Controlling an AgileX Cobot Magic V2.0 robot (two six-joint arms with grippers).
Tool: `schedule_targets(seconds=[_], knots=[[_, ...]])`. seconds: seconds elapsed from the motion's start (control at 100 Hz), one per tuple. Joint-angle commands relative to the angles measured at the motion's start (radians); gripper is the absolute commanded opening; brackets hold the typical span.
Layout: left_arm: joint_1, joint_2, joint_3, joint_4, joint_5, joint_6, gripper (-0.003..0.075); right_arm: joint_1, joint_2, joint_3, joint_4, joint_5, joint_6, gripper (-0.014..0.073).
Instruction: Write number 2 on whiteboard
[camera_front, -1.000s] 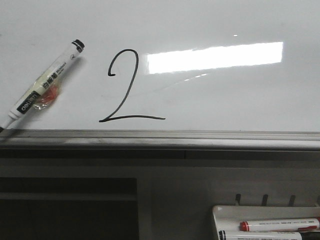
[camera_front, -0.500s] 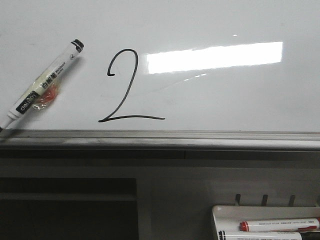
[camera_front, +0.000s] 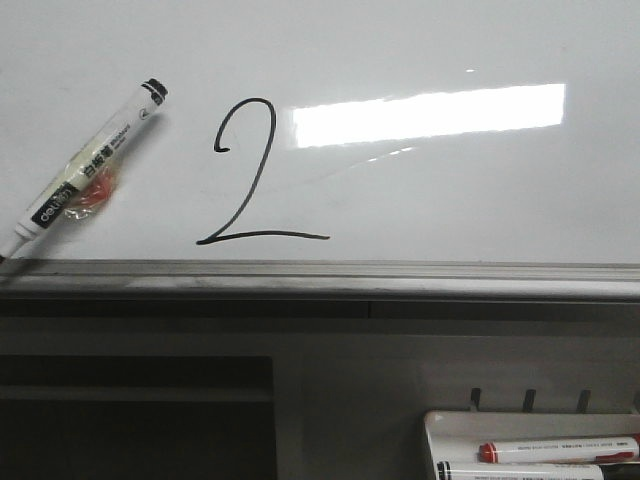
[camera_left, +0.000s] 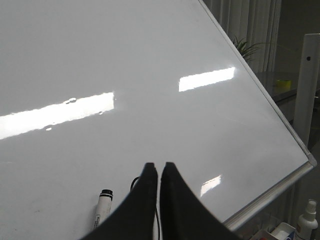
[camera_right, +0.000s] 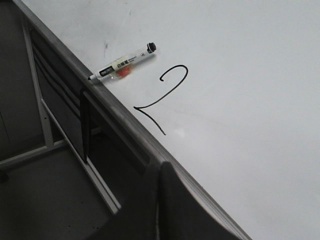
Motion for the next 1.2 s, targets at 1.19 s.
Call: schedule_targets(seconds=[1.19], knots=[[0.726,-0.354,0.26,0.088,0.154,-0.016,-0.002,-0.005,0.006,-0.023,0.008,-0.072,0.002,-0.0071]])
